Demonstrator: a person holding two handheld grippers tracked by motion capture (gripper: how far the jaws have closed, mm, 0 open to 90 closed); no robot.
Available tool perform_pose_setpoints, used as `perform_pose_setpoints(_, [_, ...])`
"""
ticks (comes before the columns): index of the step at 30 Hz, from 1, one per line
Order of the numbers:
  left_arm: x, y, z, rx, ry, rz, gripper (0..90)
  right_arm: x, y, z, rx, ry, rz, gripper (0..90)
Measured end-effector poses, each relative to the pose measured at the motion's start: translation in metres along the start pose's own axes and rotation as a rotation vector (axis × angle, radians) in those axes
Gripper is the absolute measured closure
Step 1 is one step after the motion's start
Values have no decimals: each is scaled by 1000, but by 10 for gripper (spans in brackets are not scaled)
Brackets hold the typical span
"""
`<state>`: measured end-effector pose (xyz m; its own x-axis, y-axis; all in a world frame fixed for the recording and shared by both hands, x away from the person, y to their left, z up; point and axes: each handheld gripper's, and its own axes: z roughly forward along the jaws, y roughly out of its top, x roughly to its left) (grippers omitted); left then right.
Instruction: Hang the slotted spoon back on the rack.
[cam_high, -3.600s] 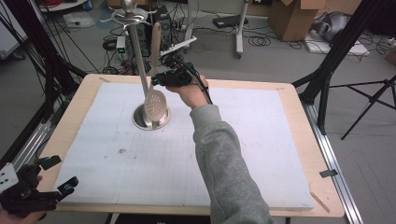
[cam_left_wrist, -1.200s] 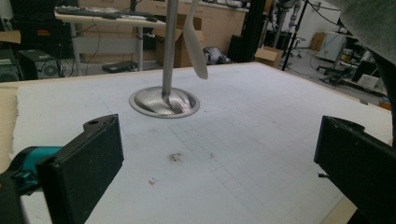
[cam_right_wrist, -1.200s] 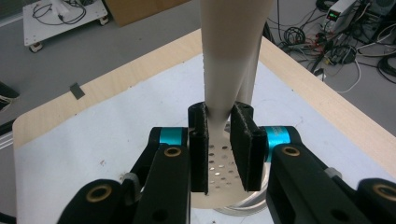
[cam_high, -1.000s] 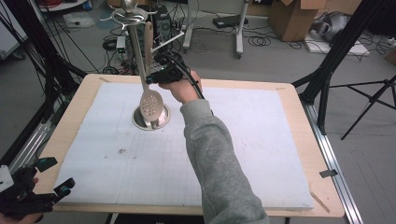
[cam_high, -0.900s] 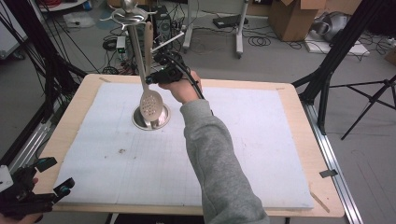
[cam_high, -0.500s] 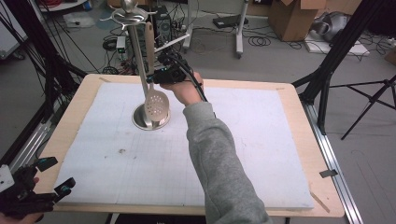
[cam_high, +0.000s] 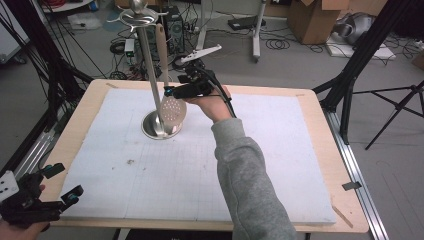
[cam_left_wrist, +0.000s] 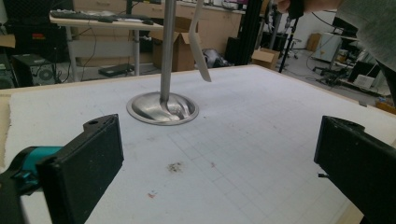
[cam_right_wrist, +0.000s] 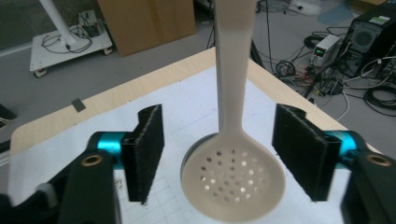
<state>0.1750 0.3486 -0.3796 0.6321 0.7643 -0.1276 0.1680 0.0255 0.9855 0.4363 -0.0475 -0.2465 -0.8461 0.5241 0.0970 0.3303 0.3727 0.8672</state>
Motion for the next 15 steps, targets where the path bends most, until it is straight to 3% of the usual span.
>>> perform_pose_setpoints(8, [2,0,-1,1,8,-4,17,-6,-15,-8,-47,16,5,154])
perform_pose_setpoints(15, [3,-1,0,3,16,-8,17,-7,-27,-15,-69,37,-11,154])
